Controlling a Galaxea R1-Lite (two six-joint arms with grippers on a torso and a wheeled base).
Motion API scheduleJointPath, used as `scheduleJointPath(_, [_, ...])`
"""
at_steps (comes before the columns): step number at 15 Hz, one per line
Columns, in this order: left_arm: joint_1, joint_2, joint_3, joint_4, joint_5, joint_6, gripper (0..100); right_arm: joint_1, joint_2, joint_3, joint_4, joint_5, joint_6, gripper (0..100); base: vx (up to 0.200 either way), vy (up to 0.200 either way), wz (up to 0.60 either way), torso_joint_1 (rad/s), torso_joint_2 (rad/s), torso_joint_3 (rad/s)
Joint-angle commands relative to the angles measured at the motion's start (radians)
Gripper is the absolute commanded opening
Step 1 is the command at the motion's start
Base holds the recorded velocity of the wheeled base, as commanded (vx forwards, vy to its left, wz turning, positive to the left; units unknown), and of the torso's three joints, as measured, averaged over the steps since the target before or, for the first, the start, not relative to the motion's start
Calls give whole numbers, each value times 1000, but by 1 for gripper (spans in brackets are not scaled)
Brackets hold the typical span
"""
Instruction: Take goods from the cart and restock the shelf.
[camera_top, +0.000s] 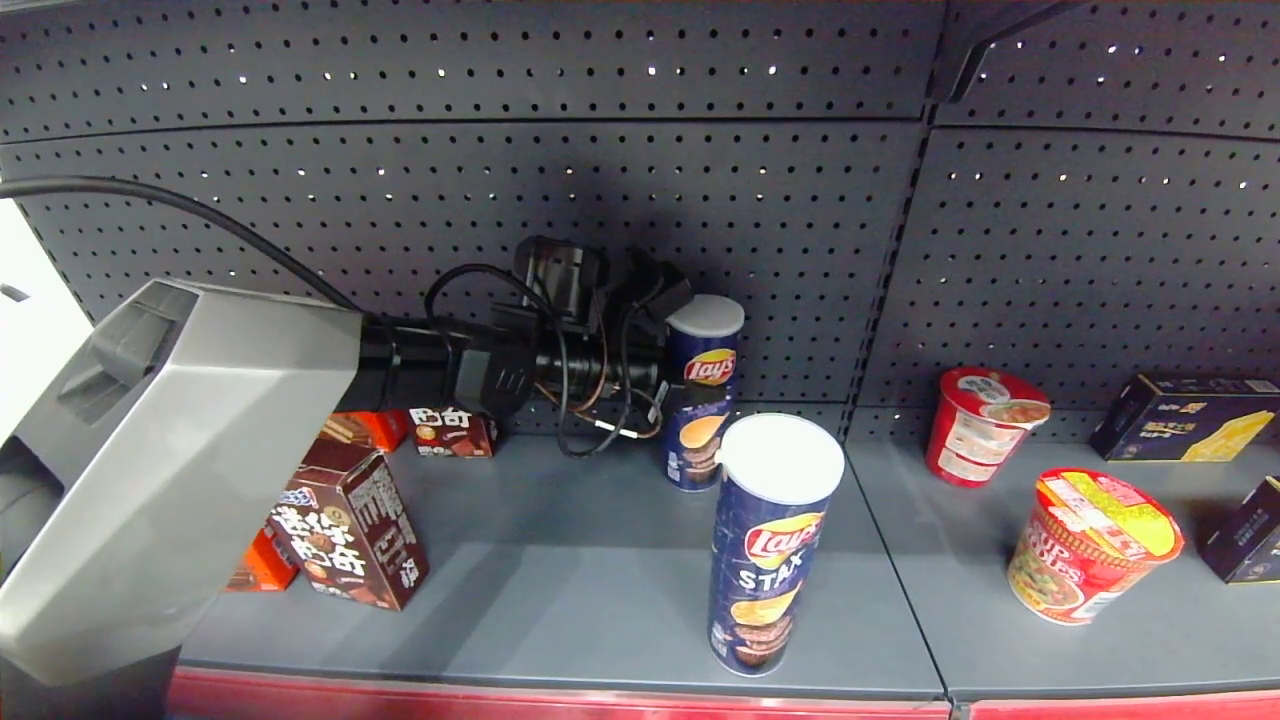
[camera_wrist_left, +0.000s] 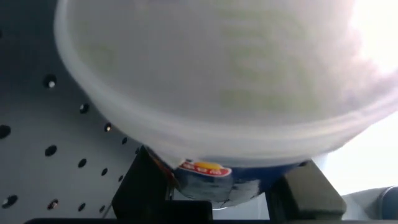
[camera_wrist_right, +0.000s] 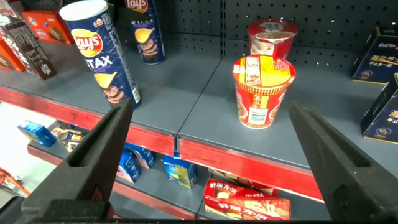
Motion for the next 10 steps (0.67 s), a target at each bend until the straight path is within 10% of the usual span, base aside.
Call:
scheduleJointPath(1, [1, 5, 2, 2, 1, 12, 0, 0, 3, -1, 0, 0, 1, 100, 0, 0, 0, 0, 0, 0])
scheduleJointPath(2, [1, 5, 2, 2, 1, 12, 100, 0, 3, -1, 0, 0, 1, 100, 0, 0, 0, 0, 0, 0])
scheduleJointPath(10, [10, -38, 34, 2, 1, 16, 100, 3, 26, -9, 0, 6, -1, 100, 0, 0, 0, 0, 0, 0])
